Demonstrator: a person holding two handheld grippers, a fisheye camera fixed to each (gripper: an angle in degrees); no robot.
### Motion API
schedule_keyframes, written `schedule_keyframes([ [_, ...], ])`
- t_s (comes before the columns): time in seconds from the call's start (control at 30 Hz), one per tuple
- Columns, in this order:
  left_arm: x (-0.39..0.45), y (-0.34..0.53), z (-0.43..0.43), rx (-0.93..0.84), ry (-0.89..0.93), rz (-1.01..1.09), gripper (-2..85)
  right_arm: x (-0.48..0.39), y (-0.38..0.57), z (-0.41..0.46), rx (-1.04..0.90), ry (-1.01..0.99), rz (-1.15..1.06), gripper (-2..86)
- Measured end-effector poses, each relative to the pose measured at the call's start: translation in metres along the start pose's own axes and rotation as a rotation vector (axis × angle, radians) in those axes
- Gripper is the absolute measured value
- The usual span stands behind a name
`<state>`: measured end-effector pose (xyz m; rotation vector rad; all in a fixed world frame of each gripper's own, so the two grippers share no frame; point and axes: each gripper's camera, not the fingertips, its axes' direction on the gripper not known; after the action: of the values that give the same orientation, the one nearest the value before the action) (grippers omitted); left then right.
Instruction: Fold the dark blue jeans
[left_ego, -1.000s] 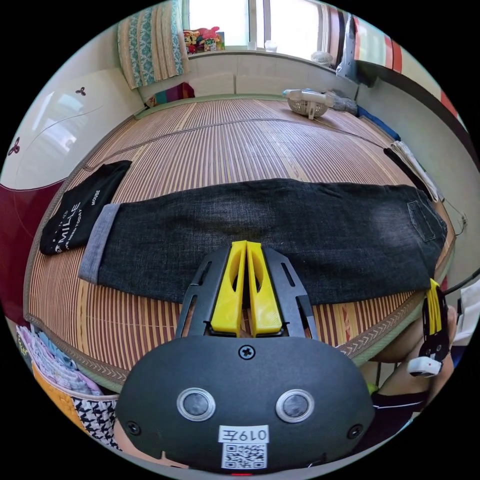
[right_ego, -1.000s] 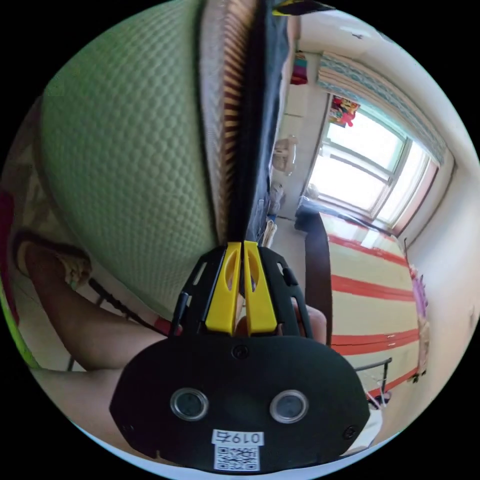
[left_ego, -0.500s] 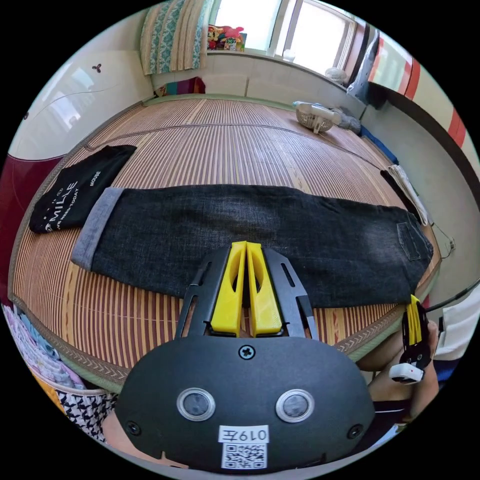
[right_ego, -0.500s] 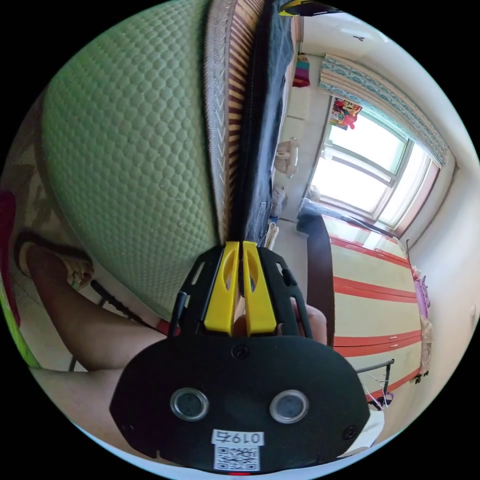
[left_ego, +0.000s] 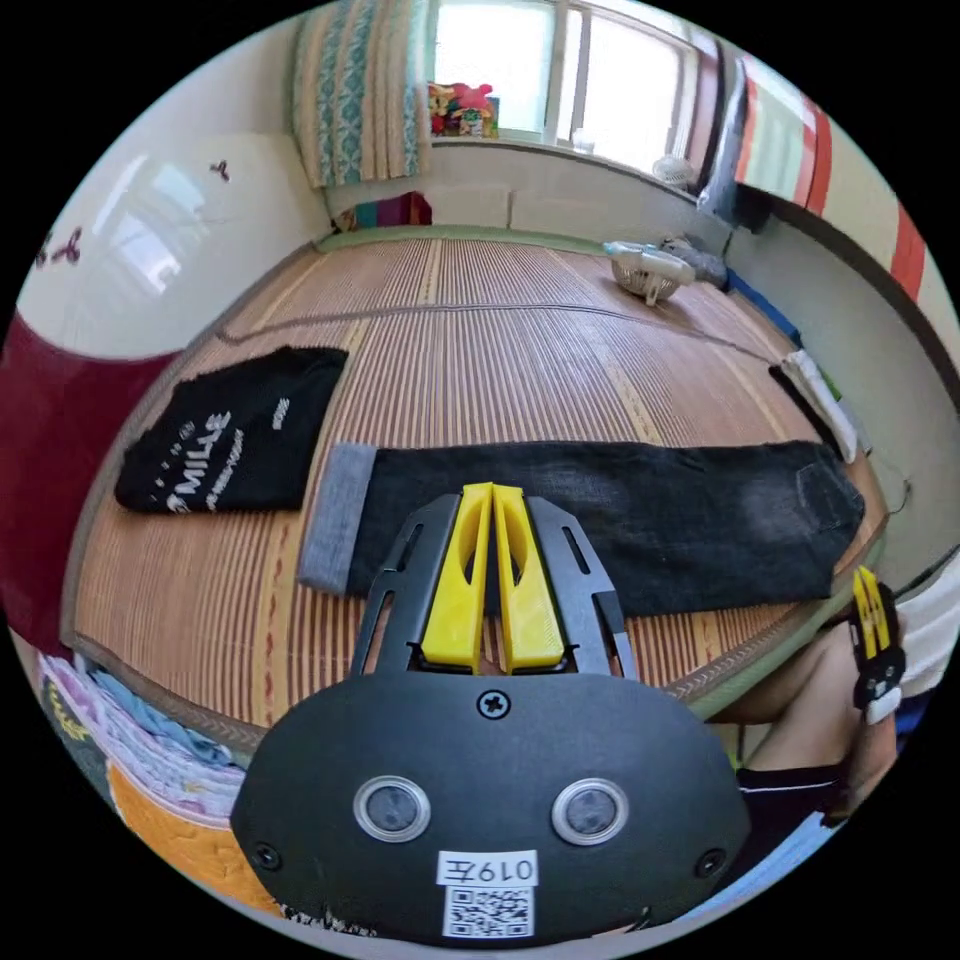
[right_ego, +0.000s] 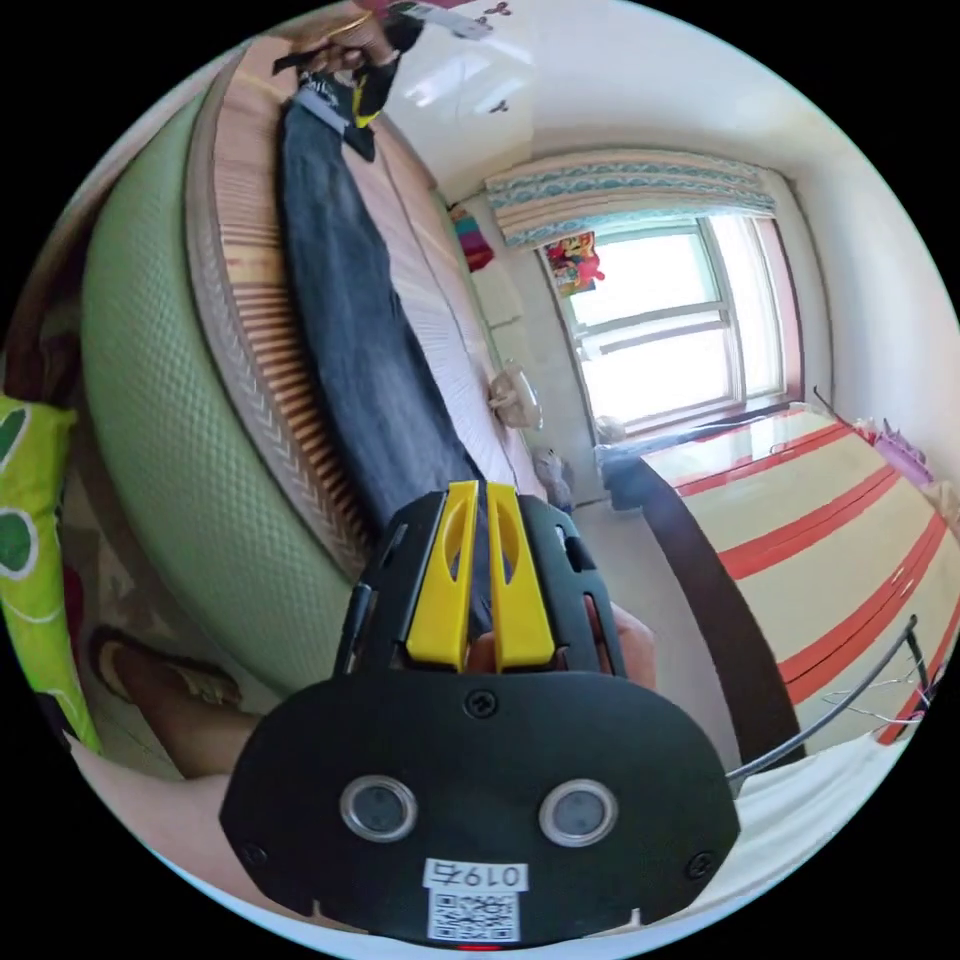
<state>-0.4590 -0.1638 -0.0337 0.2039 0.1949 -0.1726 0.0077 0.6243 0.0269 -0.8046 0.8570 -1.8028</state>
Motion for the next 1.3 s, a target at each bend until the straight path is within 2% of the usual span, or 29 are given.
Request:
schedule_keyframes([
  [0.07,-0.03,0.011,0.006,-0.061,0.01,-0.092,0.9,0.0,0.014,0.035,-0.13,0.092,-0.051,-0.7],
  [0.13,-0.046,0.008,0.0,-0.058,-0.005,-0.131,0.9,0.015,0.034,0.073,-0.249,0.105,-0.001,-0.8],
  [0.2,-0.064,0.006,-0.006,-0.024,-0.018,-0.167,0.8,0.042,0.061,0.112,-0.376,0.025,0.116,-0.9],
  [0.27,-0.088,0.003,-0.001,-0.068,-0.004,-0.215,0.8,0.083,0.107,0.157,-0.491,-0.122,0.305,-1.0],
  [0.33,-0.103,-0.001,0.002,-0.101,-0.013,-0.227,0.8,0.103,0.135,0.177,-0.513,-0.199,0.374,-1.0],
  [0.47,-0.117,-0.01,0.001,-0.141,-0.096,-0.165,0.9,0.106,0.178,0.191,-0.425,-0.158,0.354,-1.0],
  [0.6,-0.129,-0.014,-0.007,-0.145,-0.125,-0.138,0.8,0.115,0.213,0.205,-0.429,-0.161,0.399,-1.0],
  [0.73,-0.152,-0.016,-0.022,-0.139,-0.122,-0.145,0.9,0.168,0.277,0.232,-0.43,-0.313,0.733,-1.0],
  [0.83,-0.166,-0.015,-0.051,-0.015,-0.108,-0.142,1.0,0.207,0.333,0.26,-0.423,-0.421,0.973,-0.9],
  [0.9,-0.174,-0.015,-0.061,0.011,-0.102,-0.119,1.1,0.223,0.353,0.277,-0.396,-0.489,1.042,-0.9],
  [1.0,-0.202,-0.015,-0.069,-0.024,-0.208,-0.182,1.4,0.234,0.364,0.301,-0.349,-0.516,1.057,-0.7],
  [1.1,-0.251,-0.001,-0.095,0.056,-0.047,-0.329,2.2,0.238,0.364,0.316,-0.214,-0.654,1.096,-0.4],
  [1.17,-0.293,0.018,-0.106,0.069,0.18,-0.463,3.6,0.235,0.354,0.322,-0.117,-0.756,1.089,0.1],
  [1.23,-0.318,0.035,-0.111,0.08,0.293,-0.554,5.4,0.229,0.34,0.325,-0.059,-0.823,1.042,0.7],
  [1.3,-0.339,0.049,-0.117,0.088,0.321,-0.628,6.4,0.221,0.323,0.329,-0.053,-0.846,0.971,1.7],
])
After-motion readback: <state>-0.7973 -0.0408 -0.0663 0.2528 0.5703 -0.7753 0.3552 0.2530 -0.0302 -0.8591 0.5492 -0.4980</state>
